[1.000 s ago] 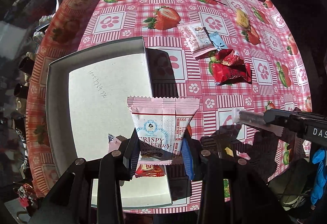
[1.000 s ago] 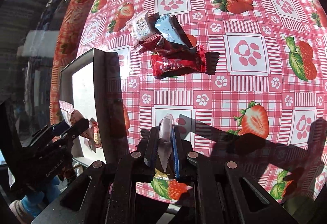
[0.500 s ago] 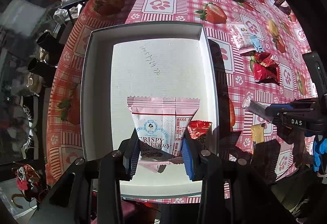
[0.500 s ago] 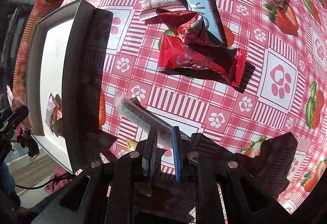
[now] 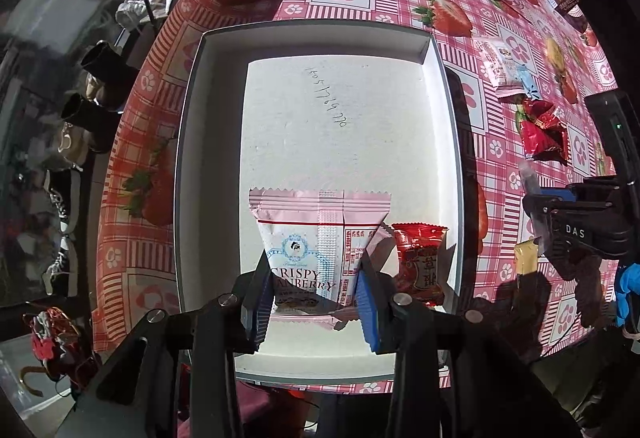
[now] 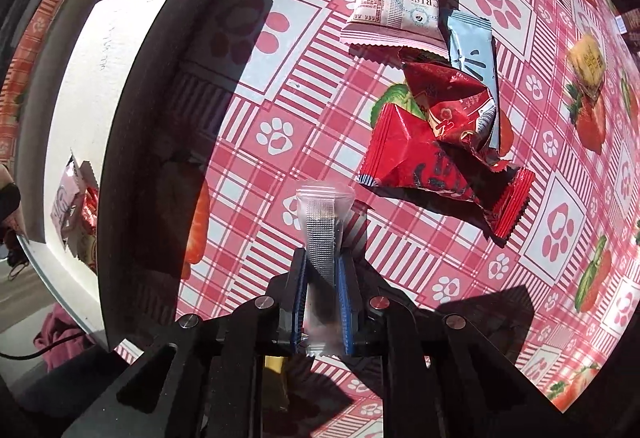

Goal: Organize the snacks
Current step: 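Lower the Crispy Cranberry packet into the tray with left gripper while right carries clear packet, then lower the clear bar packet into the tray and open the right gripper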

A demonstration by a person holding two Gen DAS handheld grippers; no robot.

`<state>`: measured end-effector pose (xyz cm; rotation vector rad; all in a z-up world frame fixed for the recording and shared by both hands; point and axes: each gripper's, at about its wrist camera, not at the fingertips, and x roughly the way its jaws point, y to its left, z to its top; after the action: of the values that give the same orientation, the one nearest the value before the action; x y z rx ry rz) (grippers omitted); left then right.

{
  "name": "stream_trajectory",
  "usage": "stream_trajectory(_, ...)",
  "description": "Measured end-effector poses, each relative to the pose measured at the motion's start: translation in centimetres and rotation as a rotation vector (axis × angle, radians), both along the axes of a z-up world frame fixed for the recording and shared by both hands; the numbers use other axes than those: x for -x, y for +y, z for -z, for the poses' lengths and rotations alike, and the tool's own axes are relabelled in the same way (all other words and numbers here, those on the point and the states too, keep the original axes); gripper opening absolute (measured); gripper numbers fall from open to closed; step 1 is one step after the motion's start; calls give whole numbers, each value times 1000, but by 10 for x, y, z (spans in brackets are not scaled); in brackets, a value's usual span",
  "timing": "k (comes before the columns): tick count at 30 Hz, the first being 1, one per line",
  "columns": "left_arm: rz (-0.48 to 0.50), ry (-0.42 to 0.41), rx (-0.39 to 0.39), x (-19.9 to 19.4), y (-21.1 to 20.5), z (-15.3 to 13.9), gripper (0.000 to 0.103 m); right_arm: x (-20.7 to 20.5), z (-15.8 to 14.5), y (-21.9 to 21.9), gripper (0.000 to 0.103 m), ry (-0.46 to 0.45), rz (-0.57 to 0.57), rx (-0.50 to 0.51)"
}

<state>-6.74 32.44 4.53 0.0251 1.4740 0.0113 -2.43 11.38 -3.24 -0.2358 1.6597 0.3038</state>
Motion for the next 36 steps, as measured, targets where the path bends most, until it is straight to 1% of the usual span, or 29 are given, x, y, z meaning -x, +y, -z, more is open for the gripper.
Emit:
stream_trajectory(2,-2,-5,5,-3,1,0,41,-4,-12,-8,16,-5,71,-57)
stream_trajectory(4,4,-11,0,-7,1,1,41,-8,-28,-10,16,6,141,-177)
stream_trajectory(5,8,-12,-4,-9,2,1,41,-11,-38,-7,16,0,155,-220)
stream_trajectory(9,14,-11,-9,-17,6,4,41,-24,-66,25,16,-2,153,-365)
stream_trajectory(11,18,-10,-21,-19,8,7,41,-27,-74,46,16,4,140,-404)
stream_trajectory(13,14,-2,-28,-20,12,11,41,-29,-74,66,16,10,118,-420)
stream_trajectory(18,9,11,-44,-19,23,17,41,-25,-67,107,16,35,78,-403)
stream_trajectory(19,9,11,-45,-18,24,18,43,-25,-65,111,16,39,77,-397)
stream_trajectory(21,17,17,-48,-17,26,20,50,-28,-63,115,17,57,83,-388)
stream_trajectory(22,21,18,-51,-16,26,21,60,-28,-61,116,28,71,91,-386)
stream_trajectory(23,13,-4,-43,-15,26,21,67,-29,-59,117,43,80,101,-376)
stream_trajectory(24,2,-6,-26,-15,29,21,69,-29,-58,115,88,78,109,-364)
stream_trajectory(25,3,-1,-24,-15,29,22,72,-30,-57,109,103,56,117,-303)
stream_trajectory(26,10,5,-30,-15,28,24,73,-28,-58,99,103,43,129,-309)
stream_trajectory(28,31,4,-43,-15,25,24,73,-28,-58,77,103,57,167,-328)
stream_trajectory(29,39,5,-37,-14,23,25,73,-27,-56,63,103,55,188,-315)
stream_trajectory(31,59,5,-23,-13,18,25,74,-22,-52,35,103,53,229,-262)
stream_trajectory(33,82,7,-18,-12,11,27,75,-13,-41,3,103,61,279,-184)
stream_trajectory(36,122,21,-5,-12,-2,29,75,7,-27,-30,103,79,319,-99)
